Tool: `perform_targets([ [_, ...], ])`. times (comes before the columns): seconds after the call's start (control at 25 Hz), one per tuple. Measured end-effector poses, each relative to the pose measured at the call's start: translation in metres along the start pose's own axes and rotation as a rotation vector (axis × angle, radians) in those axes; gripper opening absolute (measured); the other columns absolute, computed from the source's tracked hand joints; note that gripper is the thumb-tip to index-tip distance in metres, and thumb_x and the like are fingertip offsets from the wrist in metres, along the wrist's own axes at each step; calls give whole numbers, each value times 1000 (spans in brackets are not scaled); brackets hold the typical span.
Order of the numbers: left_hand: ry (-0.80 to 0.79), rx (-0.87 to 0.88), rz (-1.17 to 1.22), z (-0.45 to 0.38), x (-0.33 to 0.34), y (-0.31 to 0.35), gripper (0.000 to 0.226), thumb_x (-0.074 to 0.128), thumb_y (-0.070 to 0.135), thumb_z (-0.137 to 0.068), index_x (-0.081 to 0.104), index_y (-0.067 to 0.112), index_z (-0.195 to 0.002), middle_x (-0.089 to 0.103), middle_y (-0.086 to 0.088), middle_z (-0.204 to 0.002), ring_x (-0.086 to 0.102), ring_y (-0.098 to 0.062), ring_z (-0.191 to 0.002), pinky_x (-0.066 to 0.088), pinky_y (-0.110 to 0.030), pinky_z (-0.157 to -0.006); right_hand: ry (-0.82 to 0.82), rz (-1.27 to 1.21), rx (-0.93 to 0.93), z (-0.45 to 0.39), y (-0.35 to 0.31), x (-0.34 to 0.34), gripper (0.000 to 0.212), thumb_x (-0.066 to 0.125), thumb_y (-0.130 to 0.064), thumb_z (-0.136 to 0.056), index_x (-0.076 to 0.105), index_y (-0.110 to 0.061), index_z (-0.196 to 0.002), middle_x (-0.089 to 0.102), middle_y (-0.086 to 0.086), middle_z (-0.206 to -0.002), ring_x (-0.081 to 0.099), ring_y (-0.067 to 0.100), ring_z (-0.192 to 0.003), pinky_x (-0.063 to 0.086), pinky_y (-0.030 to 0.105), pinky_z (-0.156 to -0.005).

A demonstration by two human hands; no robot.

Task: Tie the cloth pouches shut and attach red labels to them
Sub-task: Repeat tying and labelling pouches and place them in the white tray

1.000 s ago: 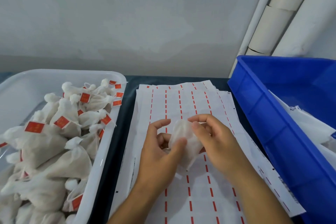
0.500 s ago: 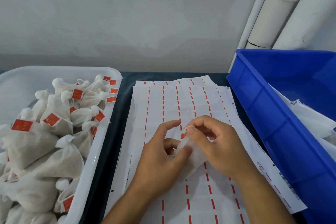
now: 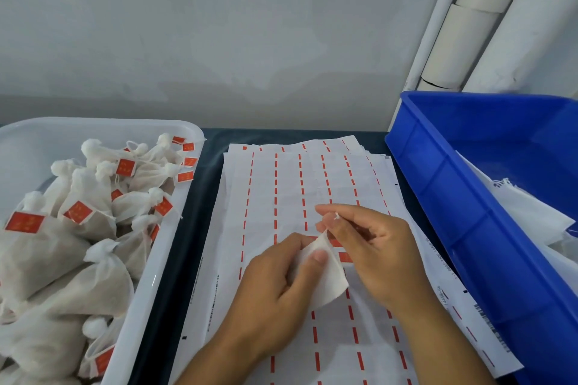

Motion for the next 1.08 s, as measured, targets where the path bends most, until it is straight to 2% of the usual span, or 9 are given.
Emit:
perform_targets([
  [0.16, -60, 57, -71, 1, 5, 9, 27, 39, 82, -90, 52, 67, -107, 61, 42, -106, 59, 11, -102, 45, -3, -74, 162, 26, -2, 0, -2, -13, 14, 58, -45, -95, 69, -47, -105, 73, -30, -91, 71, -2, -88, 54, 8, -72],
  [0.28, -100, -23, -147, 1, 9, 1, 48, 34, 98, -72, 50, 70, -108, 58, 47, -108, 57, 15, -103, 51, -8, -72, 275, -7, 45, 0, 1, -22, 16, 55, -49, -95, 68, -47, -103, 73, -27, -89, 71, 1, -85, 56, 10, -70],
  [0.36, -94, -37, -210, 0, 11, -5, 52, 33, 97, -74, 54, 62, -106, 62, 39, -106, 58, 10, -100, 54, -15, -79, 300, -40, 64, 0, 1, -24, 17, 55, -52, -93, 69, -47, -102, 74, -25, -89, 71, 3, -82, 56, 11, -67],
  [0.48, -46, -12, -284, -1, 7, -4, 45, 29, 90, -82, 53, 54, -91, 59, 36, -89, 53, 13, -98, 41, -9, -67, 252, -110, 92, -1, 0, -19, 19, 56, -47, -95, 73, -43, -103, 76, -16, -88, 71, 8, -71, 56, 13, -62],
  [0.6, -12, 12, -314, -1, 4, -6, 21, 42, 73, -93, 42, 66, -112, 52, 47, -97, 49, 18, -104, 39, -3, -66, 162, -204, 121, -1, -2, -11, 21, 56, -43, -97, 77, -44, -103, 77, -8, -86, 73, 14, -65, 59, 20, -59],
  [0.8, -35, 52, -337, 1, 9, -5, 36, 29, 67, -94, 41, 57, -126, 55, 32, -94, 52, 6, -95, 45, -16, -77, 217, -268, 153, 0, 1, -13, 21, 58, -42, -95, 77, -40, -104, 75, -4, -79, 74, 16, -66, 61, 23, -62],
  [0.88, -51, 37, -364, 3, 12, -6, 35, 27, 72, -94, 37, 58, -125, 52, 37, -93, 52, 7, -94, 45, -15, -78, 260, -251, 169, 0, 4, -15, 20, 58, -43, -94, 76, -40, -103, 74, -5, -78, 73, 13, -66, 59, 20, -61],
  [1.0, -60, 36, -371, 3, 11, 1, 42, 31, 79, -91, 23, 66, -130, 39, 54, -107, 45, 16, -107, 37, -7, -81, 246, -318, 179, 0, 3, -17, 22, 58, -46, -93, 78, -42, -99, 74, -3, -78, 73, 13, -68, 58, 19, -61],
  [1.08, 18, 39, -319, 3, 3, 5, 47, 38, 80, -87, 28, 66, -131, 40, 48, -114, 46, 15, -112, 38, -5, -77, 220, -337, 140, 1, -2, -17, 23, 57, -47, -94, 77, -45, -104, 74, -2, -80, 74, 14, -71, 59, 20, -63],
])
Point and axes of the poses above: each hand's wrist, its own z-axis away from the middle knuckle, its own x-axis out of the palm, y = z × x, the point moved 6 cm from there along -z, towards the middle knuckle
